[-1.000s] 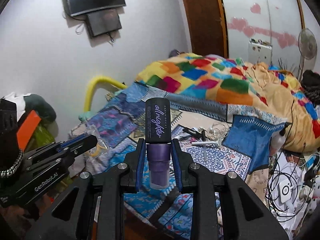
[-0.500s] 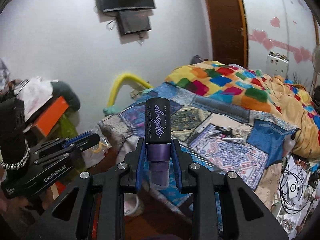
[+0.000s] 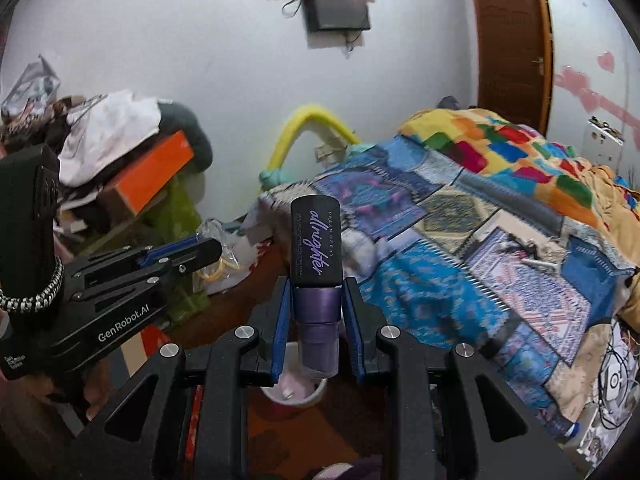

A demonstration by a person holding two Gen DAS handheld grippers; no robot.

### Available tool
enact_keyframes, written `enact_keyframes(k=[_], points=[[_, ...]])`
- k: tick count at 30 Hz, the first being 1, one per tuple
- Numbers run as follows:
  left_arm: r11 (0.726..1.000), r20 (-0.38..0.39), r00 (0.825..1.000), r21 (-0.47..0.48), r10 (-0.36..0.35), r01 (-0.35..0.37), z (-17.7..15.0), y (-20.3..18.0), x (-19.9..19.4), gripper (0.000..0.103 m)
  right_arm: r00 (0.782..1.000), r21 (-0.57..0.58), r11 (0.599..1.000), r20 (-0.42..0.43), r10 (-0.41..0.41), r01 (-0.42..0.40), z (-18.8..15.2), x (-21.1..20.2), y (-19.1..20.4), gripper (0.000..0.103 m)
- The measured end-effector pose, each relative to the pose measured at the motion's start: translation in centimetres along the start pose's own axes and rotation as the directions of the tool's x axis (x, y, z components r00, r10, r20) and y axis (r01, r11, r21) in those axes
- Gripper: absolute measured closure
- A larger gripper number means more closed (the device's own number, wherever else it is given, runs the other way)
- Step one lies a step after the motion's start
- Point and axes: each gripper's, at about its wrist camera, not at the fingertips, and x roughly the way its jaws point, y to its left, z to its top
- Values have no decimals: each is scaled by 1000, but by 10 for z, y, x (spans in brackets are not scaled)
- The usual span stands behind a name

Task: Collect trash
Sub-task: 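Carry the bottle and wrapper in both tools over the white bin, then open the right tool over the bin while the left tool releases the wrapper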

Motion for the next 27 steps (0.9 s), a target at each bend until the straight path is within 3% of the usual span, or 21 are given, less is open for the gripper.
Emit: enact_keyframes(k=[8, 13, 22, 25, 27], points=[[996, -132, 990, -67, 53, -62, -39, 60, 35, 92, 990, -24, 999, -139, 32, -36, -19, 59, 35, 80], [989, -249, 966, -119, 61, -93, -73, 94, 67, 92, 961, -17, 998, -270, 55, -61, -37, 110, 44, 80], [974, -461, 886, -179, 42, -139, -133, 133, 134, 92, 883, 16, 996, -461, 85, -87, -68, 192, 51, 80], [967, -510, 860, -209, 20, -147, -146, 141, 152, 92, 851, 46, 994, -513, 112, -103, -75, 214, 50, 79], [962, -535, 845, -226, 7, -152, -150, 145, 163, 92, 842, 45, 994, -530, 104, -95, -77, 225, 50, 79]])
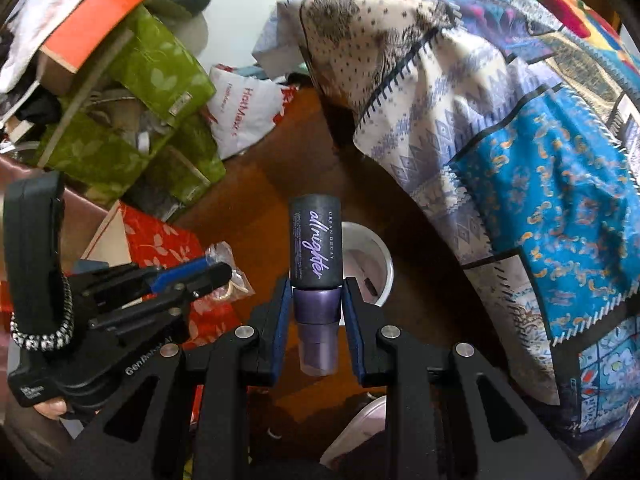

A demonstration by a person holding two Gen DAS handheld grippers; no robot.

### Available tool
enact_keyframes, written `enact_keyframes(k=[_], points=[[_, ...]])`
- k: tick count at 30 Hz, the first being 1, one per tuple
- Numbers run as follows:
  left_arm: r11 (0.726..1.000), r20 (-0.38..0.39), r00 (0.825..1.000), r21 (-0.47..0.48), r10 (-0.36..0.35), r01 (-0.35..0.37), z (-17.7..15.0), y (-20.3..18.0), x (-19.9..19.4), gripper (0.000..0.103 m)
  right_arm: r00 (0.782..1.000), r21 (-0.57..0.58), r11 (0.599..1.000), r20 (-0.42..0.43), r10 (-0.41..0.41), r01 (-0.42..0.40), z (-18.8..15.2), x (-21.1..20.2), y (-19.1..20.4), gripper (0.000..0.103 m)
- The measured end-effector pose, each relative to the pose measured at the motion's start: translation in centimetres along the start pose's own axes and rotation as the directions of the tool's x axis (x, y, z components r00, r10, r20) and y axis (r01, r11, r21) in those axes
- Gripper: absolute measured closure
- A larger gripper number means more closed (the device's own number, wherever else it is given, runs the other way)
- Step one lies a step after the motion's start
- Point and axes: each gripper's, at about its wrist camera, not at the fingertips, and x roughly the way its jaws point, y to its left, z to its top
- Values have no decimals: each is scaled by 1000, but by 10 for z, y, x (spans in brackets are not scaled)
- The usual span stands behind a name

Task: Collect trash
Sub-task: 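Open the right tool over the bin while the left tool releases the wrapper, then move both open tools back toward the remaining items on the bed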

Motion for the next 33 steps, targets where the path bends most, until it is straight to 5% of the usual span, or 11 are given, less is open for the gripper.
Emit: enact_keyframes(k=[4, 8, 15, 26, 33], points=[[999, -26, 999, -28, -29, 29, 10, 1, 8, 92, 1000, -11, 1000, 10, 5, -5, 11, 6, -1, 78], [999, -41, 999, -33, -17, 16, 19, 1, 9, 77, 1000, 11, 1000, 5, 16, -16, 20, 7, -9, 62], [1000, -32, 999, -14, 8, -9, 16, -3, 0, 73, 1000, 5, 1000, 17, 22, -22, 15, -3, -13, 62], [997, 96, 994, 50, 48, -53, 2, -36, -60, 73, 990, -20, 1000, 143, 7, -4, -7, -67, -15, 62], [994, 217, 976, 97, 33, -56, -6, -71, -111, 73, 963, -24, 999, 268, -15, 22, -24, -124, -19, 62]])
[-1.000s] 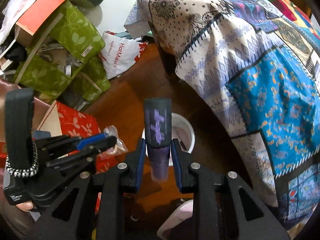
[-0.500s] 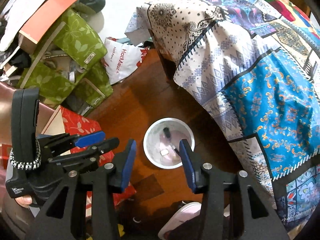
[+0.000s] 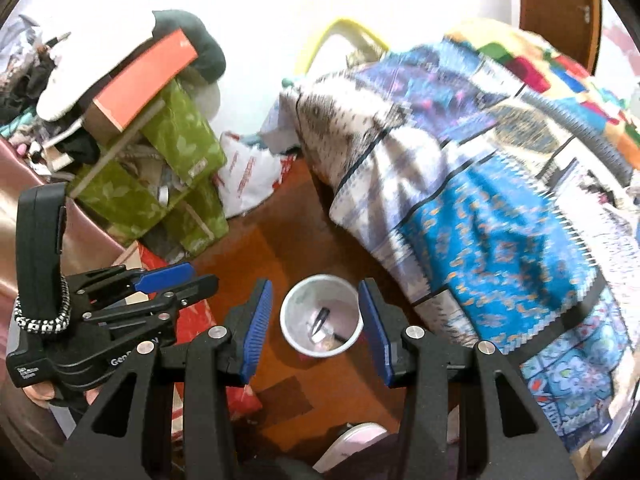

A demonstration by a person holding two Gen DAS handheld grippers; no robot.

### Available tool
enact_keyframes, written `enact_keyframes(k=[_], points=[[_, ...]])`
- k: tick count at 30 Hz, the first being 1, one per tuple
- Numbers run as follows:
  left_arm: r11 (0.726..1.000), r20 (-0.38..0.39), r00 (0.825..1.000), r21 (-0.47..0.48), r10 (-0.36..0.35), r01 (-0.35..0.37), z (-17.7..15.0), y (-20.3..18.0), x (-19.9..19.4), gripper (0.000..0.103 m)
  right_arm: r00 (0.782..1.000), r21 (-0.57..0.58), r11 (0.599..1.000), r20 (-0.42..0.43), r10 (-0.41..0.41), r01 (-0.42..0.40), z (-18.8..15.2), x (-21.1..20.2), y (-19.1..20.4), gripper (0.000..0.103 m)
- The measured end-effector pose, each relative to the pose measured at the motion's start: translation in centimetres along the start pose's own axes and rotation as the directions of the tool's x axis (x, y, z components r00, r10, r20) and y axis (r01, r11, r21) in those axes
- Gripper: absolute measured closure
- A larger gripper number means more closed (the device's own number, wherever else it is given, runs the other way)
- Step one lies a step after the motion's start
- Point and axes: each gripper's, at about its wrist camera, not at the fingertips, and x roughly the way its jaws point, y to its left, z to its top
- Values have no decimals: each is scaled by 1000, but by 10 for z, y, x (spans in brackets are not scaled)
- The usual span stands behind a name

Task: Collect trash
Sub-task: 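Move both open tools back toward the remaining items on the bed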

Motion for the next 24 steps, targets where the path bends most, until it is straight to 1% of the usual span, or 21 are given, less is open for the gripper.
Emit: enact_keyframes(k=[4, 6, 9, 14, 16, 17, 19, 21, 23, 24], points=[[999, 80, 997, 30, -14, 11, 5, -23, -32, 73, 995, 5, 999, 93, -33, 33, -2, -39, -6, 62], [999, 124, 992, 51, -24, 18, 9, -37, -50, 73, 989, 4, 999, 138, -52, 52, -4, -58, -8, 62], [996, 182, 982, 79, -43, 29, 14, -57, -72, 73, 974, 13, 996, 211, -86, 85, -6, -88, -15, 62], [991, 270, 959, 123, -91, 59, 23, -91, -103, 73, 936, 48, 990, 324, -138, 130, -10, -139, -31, 62], [987, 297, 949, 143, -108, 67, 27, -105, -114, 73, 917, 66, 986, 364, -166, 152, -12, -156, -39, 60], [985, 309, 944, 153, -119, 74, 29, -112, -119, 73, 908, 74, 984, 380, -178, 162, -13, -163, -42, 57], [981, 328, 934, 174, -144, 90, 33, -126, -127, 69, 884, 94, 978, 417, -209, 187, -16, -180, -52, 51], [975, 345, 923, 195, -169, 105, 39, -142, -133, 63, 869, 111, 973, 439, -229, 201, -17, -191, -59, 42], [969, 357, 915, 218, -187, 113, 45, -156, -135, 58, 848, 140, 967, 465, -255, 214, -20, -206, -72, 39], [966, 360, 912, 230, -198, 119, 47, -165, -136, 52, 842, 148, 964, 471, -264, 219, -21, -210, -76, 38]])
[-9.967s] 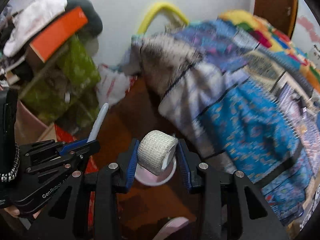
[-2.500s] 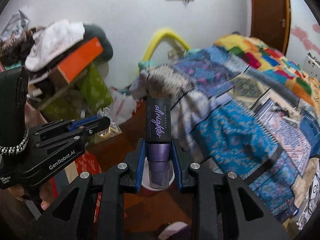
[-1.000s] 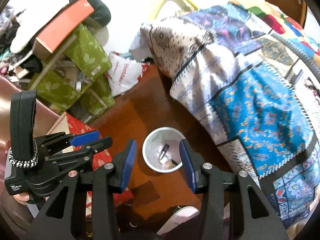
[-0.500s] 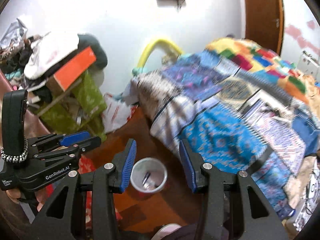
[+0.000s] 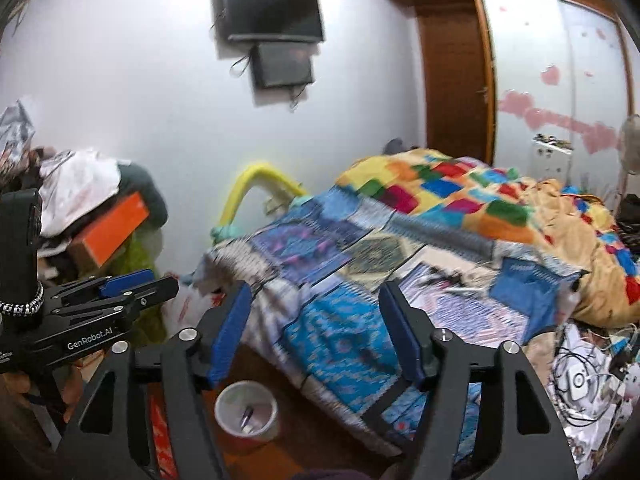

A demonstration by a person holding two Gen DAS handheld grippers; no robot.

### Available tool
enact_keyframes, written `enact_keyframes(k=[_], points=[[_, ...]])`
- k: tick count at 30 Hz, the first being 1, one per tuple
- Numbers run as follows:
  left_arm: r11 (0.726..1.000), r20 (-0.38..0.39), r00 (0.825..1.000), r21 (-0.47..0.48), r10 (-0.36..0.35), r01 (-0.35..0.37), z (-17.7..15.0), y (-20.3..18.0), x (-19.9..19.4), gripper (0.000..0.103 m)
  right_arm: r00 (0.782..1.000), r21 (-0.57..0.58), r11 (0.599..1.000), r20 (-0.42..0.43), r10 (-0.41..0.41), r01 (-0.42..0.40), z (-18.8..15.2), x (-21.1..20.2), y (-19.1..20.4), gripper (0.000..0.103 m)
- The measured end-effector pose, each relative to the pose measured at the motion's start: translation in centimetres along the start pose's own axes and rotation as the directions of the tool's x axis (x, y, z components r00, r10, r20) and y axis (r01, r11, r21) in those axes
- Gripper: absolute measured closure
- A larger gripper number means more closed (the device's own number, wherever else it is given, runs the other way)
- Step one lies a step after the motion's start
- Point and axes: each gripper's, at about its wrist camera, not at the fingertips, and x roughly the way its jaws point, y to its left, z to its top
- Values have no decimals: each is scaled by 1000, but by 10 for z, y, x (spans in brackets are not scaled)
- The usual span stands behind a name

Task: Collect trash
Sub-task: 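Move both open tools back toward the remaining items on the bed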

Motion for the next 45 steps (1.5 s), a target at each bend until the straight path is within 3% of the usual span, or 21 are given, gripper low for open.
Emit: enact_keyframes(k=[3, 13, 22, 36, 45], points=[[999, 15, 1000, 24, -25, 24, 11, -22, 9, 44, 999, 19, 999, 22, -46, 46, 5, -7, -21, 38], [990, -52, 992, 83, -112, 116, 32, -81, 74, 43, 983, 126, 975, -8, -186, 185, 5, -2, -104, 38], [981, -158, 976, 103, -148, 165, 39, -113, 161, 43, 966, 206, 944, -82, -244, 256, -5, 26, -171, 38], [973, -298, 942, 124, -152, 196, 38, -129, 315, 43, 943, 297, 906, -231, -238, 301, -28, 116, -252, 38], [972, -381, 911, 103, -158, 212, 26, -126, 413, 43, 935, 327, 904, -307, -175, 277, -42, 189, -284, 38]])
